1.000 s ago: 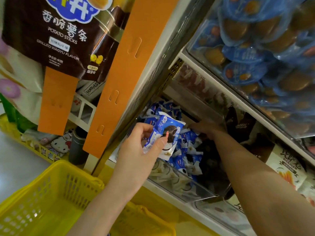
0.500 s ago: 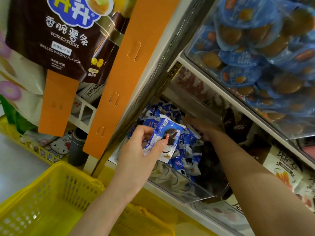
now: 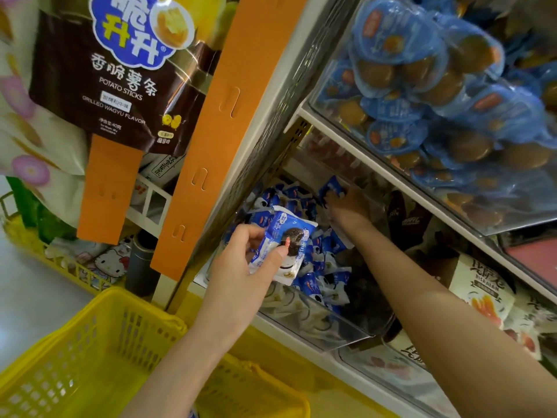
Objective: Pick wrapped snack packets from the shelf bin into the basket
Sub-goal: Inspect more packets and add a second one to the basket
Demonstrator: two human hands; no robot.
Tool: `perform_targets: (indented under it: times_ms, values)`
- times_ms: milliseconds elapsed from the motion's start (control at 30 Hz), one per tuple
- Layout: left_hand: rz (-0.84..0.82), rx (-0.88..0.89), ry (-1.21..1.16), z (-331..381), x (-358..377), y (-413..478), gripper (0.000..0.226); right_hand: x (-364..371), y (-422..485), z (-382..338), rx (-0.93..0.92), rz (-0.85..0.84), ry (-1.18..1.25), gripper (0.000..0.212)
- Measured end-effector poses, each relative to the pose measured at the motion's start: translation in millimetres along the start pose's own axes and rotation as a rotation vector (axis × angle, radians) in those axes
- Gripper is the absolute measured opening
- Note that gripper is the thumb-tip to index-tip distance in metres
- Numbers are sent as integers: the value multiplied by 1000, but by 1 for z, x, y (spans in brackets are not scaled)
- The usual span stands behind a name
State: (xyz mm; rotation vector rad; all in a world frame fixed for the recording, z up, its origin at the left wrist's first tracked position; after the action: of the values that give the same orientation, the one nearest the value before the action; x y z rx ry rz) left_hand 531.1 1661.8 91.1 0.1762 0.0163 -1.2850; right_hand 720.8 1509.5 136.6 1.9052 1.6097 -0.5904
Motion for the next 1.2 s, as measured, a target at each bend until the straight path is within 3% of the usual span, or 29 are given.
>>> perform_targets:
  times_ms: [167,300,367,500,567,700,800,867,967,1100,1200]
  values:
    - [34,-64,-107,2,1,-4,14,-10,-64,-32,-53,-106,352,15]
    - [47,-203,-341,1,-2,-7,9,-21,-116,-38,159,-391,684,20]
    - [-11,-275,-523,1,-3,-9,14,-26,-134,-38,246,-457,812,20]
    - [-169,-291,-772,7,-3,-15,40,-26,-156,-31,148,-342,713,33]
    - [-201,-278,-744,10,-1,-19,37,-24,-163,-29,60,-287,612,36]
    - [-260,-243,-695,12,2,-24,33,-24,-174,-29,-117,-313,520,20]
    - [-303,-199,-664,11,1,-27,41,-26,-181,-33,-236,-419,375,42]
    - [-295,-176,-647,9,1,-27,46,-25,-185,-37,-231,-480,281,50]
    - [-280,-187,-653,7,3,-25,49,-25,-181,-41,-241,-436,242,27]
    - [-277,-258,-740,6,2,-22,52,-23,-178,-42,-98,-494,467,19]
    - [-193,-307,-695,3,-2,-17,39,-21,-176,-41,4,-539,633,21]
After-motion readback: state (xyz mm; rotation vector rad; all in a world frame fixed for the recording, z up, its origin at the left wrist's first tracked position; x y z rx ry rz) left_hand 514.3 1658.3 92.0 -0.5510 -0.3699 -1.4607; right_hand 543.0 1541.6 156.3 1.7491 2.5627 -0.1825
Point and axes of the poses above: each hand's wrist, its own y-axis towards the middle knuckle, its own x-axis out of the palm, z = x × y, the point moved 1 cm from there along y, towards the middle knuckle, and after that the axes turned 15 degrees about y, right-handed, at the moved point
